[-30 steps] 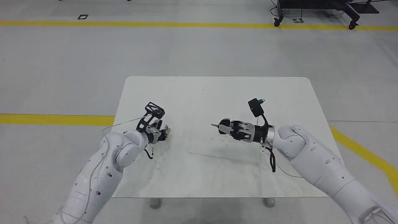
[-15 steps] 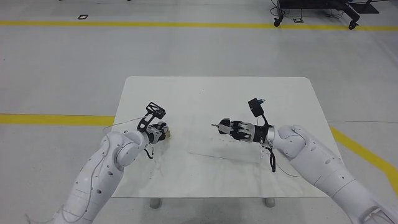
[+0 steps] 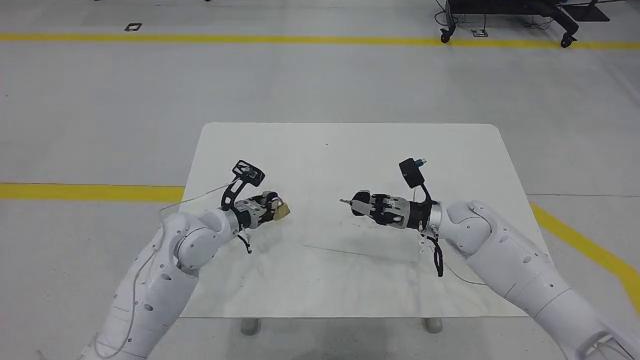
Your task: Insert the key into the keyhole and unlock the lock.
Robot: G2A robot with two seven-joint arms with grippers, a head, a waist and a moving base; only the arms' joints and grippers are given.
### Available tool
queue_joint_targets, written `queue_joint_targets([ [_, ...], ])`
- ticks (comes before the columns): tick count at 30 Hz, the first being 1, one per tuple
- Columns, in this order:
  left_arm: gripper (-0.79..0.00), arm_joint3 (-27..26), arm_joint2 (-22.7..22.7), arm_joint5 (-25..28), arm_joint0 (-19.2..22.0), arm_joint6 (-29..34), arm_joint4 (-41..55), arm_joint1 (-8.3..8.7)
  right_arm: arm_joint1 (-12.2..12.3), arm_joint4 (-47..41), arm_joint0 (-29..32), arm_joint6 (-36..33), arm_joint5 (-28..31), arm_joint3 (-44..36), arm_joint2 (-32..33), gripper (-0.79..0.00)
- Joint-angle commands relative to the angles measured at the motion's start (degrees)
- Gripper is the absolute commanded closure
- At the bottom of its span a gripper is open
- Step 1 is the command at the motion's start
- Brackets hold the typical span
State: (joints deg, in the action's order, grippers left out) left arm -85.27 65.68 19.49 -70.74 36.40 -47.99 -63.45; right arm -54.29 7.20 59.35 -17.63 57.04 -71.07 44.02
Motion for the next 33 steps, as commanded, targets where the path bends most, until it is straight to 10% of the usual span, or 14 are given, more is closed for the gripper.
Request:
queue_joint_targets([
  [1, 0.0, 0.0, 0.0, 0.0, -0.2, -0.3, 0.8, -0.04, 0.0, 0.0, 0.0, 0.0, 0.0, 0.0, 0.0, 0.0],
  [10, 0.0, 11.6, -1.8, -7.4, 7.9, 12.0, 44.3, -3.02, -1.9, 1.7, 1.4, 11.9, -2.1, 0.2, 1.7, 0.0],
  [17, 0.0, 27.4, -8.1, -17.8, 19.5, 15.7, 58.8, -6.73, -3.8, 9.3, 1.7, 22.1, -6.5, 1.0, 2.8, 0.0],
  [27, 0.0, 26.9, -8.1, -17.6, 18.8, 15.9, 60.1, -6.8, -3.8, 9.3, 1.7, 22.1, -6.5, 1.0, 2.8, 0.0],
  [33, 0.0, 30.3, -5.1, -21.9, 17.3, 27.3, 82.9, -7.88, -4.1, 11.2, 2.4, 21.6, -10.2, -1.3, 3.7, 0.0],
])
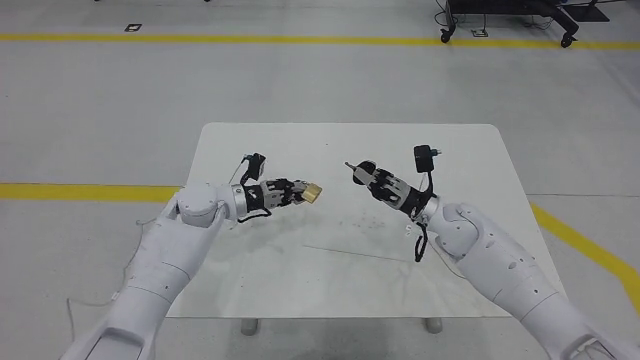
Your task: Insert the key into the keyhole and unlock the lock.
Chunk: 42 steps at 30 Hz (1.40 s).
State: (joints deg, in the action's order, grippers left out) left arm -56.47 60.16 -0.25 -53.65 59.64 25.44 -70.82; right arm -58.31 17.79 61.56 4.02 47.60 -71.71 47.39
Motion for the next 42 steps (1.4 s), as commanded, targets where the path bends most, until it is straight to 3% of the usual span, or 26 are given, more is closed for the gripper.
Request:
queue_joint_targets([
  [1, 0.0, 2.6, 0.3, -3.7, 0.6, 6.1, 13.1, -0.94, -0.1, 1.2, 0.4, 0.3, -1.1, -1.1, 0.7, 0.0],
  [5, 0.0, 6.0, -3.0, -5.9, 4.0, 10.1, 17.3, -2.74, 0.2, 3.1, 2.1, 2.0, -0.8, -2.8, 3.0, 0.0],
  [12, 0.0, 12.5, -8.3, -4.7, 9.6, 11.8, 19.5, -5.94, 0.8, 5.5, 6.0, 3.4, -1.6, -5.9, 7.2, 0.0],
  [18, 0.0, 17.6, -10.3, -3.5, 12.1, 15.3, 20.8, -7.66, 0.7, 6.0, 7.2, 2.9, -3.0, -7.9, 9.1, 0.0],
  [28, 0.0, 21.7, -9.8, 2.5, 14.0, 18.8, 19.1, -8.01, 0.0, 5.6, 7.2, -0.6, -5.6, -10.6, 9.4, 0.0],
  [42, 0.0, 22.1, -9.3, 2.4, 13.5, 19.7, 18.3, -8.33, -3.1, 6.5, 3.3, -3.1, -8.6, -8.1, 4.2, 0.0],
])
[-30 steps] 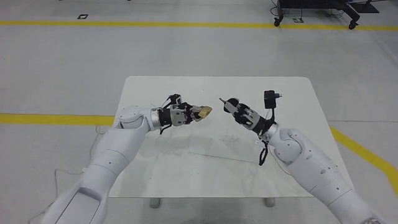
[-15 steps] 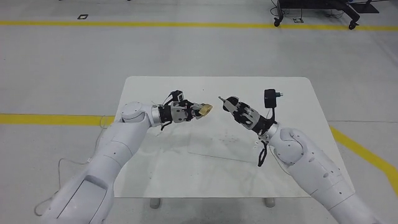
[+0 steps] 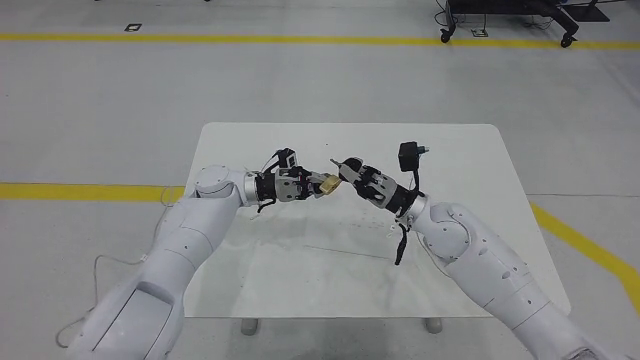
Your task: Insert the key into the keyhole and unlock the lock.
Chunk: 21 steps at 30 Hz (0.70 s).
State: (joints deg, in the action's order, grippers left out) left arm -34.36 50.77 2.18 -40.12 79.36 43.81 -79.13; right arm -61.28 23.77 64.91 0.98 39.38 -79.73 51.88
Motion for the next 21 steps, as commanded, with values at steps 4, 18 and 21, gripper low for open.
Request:
queue_joint_targets([
  [4, 0.0, 0.3, 0.5, -0.7, -0.1, -1.4, 0.0, -0.06, -0.6, -0.2, 0.1, -0.5, 1.0, -0.3, -0.3, 0.0],
  [18, 0.0, 0.5, 3.6, 2.7, 0.3, -16.8, -6.0, 1.31, -0.6, -2.6, 1.5, -2.2, 3.1, -1.3, 1.6, 0.0],
  [21, 0.0, -0.7, 4.0, 2.3, -0.3, -18.0, -6.4, 1.52, -0.6, -2.6, 1.5, -2.2, 3.1, -1.3, 1.6, 0.0],
])
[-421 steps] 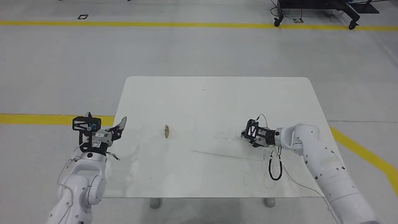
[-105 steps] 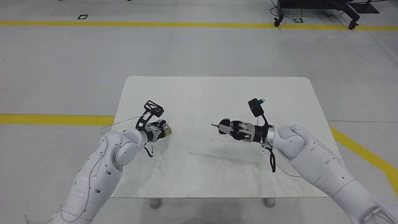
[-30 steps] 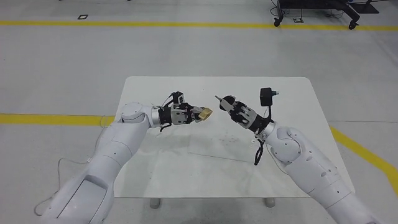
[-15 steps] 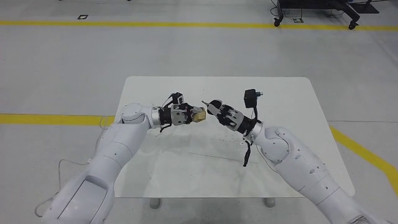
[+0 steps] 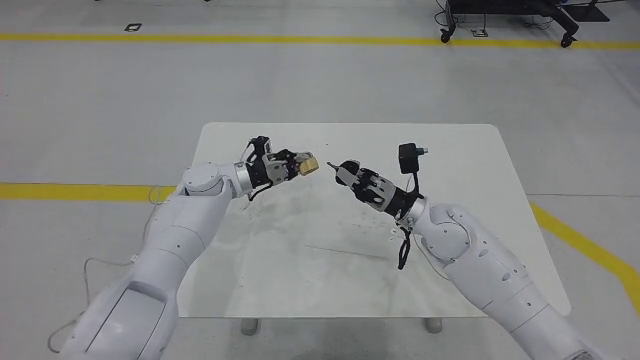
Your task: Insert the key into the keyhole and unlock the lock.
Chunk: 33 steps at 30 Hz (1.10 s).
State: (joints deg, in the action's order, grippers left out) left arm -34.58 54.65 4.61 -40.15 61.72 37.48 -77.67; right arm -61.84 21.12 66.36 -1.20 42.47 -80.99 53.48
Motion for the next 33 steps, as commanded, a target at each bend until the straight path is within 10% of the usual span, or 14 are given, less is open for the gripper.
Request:
queue_joint_targets([
  [1, 0.0, -0.9, 0.4, -0.4, -0.5, -0.6, -0.1, 0.14, 0.0, 0.0, 0.0, 0.0, 0.0, 0.0, 0.0, 0.0],
  [16, 0.0, -6.8, 1.5, -0.6, -3.7, -6.2, -2.8, 0.53, -0.8, -45.8, 6.8, -18.9, -22.8, -6.1, 1.0, 0.0],
  [33, 0.0, -9.8, 1.1, -1.1, -4.5, -11.3, -6.0, 0.62, -0.8, -45.1, 7.1, -18.9, -23.6, -6.5, 1.1, 0.0],
])
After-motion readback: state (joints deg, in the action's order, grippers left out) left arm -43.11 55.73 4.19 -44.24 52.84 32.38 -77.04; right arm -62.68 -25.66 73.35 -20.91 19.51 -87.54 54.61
